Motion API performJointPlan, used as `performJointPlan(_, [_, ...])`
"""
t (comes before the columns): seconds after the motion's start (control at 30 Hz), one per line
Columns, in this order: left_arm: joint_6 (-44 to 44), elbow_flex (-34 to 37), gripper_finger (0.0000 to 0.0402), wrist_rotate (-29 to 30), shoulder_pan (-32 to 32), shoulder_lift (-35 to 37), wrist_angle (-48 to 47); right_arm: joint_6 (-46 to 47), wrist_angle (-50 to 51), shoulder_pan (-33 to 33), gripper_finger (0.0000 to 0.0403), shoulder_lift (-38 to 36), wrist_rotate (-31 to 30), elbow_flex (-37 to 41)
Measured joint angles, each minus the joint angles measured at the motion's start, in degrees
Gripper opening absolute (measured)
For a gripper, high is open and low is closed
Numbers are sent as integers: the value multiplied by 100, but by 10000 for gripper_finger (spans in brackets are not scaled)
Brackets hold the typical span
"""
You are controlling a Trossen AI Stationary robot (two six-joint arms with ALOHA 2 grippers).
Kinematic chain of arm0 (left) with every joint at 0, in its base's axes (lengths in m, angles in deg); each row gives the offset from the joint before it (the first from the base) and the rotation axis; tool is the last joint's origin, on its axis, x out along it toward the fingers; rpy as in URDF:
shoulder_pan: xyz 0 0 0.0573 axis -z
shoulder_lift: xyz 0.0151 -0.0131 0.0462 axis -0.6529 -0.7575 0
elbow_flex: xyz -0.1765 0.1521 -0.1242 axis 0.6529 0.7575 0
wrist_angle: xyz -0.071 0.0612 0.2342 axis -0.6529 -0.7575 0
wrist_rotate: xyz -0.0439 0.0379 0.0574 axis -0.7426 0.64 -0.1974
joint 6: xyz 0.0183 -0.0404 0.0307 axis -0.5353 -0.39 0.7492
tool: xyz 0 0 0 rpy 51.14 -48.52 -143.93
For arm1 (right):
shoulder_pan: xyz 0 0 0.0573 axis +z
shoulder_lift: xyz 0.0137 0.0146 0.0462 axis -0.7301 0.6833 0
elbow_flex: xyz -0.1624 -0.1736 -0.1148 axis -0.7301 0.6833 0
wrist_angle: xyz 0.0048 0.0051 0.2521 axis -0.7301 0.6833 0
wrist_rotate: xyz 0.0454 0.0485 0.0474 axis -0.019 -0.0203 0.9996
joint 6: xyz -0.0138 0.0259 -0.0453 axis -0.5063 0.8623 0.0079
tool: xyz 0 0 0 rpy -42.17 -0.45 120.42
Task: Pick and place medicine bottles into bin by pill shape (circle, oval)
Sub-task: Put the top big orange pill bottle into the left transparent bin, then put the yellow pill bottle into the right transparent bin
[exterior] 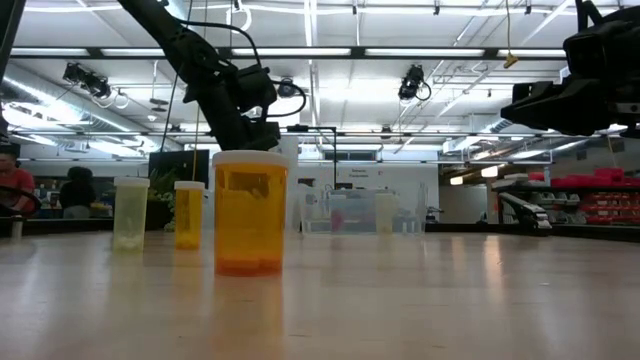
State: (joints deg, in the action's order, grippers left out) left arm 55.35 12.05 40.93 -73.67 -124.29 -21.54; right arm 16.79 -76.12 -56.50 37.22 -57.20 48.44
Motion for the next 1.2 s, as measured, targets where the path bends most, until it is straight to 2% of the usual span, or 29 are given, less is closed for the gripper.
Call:
performJointPlan(0.67, [152, -2, 248, 155, 143, 0, -96, -1, -1, 0, 93, 0, 0, -1])
performJointPlan(1.0, [285, -17, 305, 168, 145, 0, -174, -1, -1, 0, 93, -1, 1, -1])
performJointPlan(1.2, [454, -484, 313, 288, 169, -1, -713, -1, 0, 0, 93, 0, 0, -1])
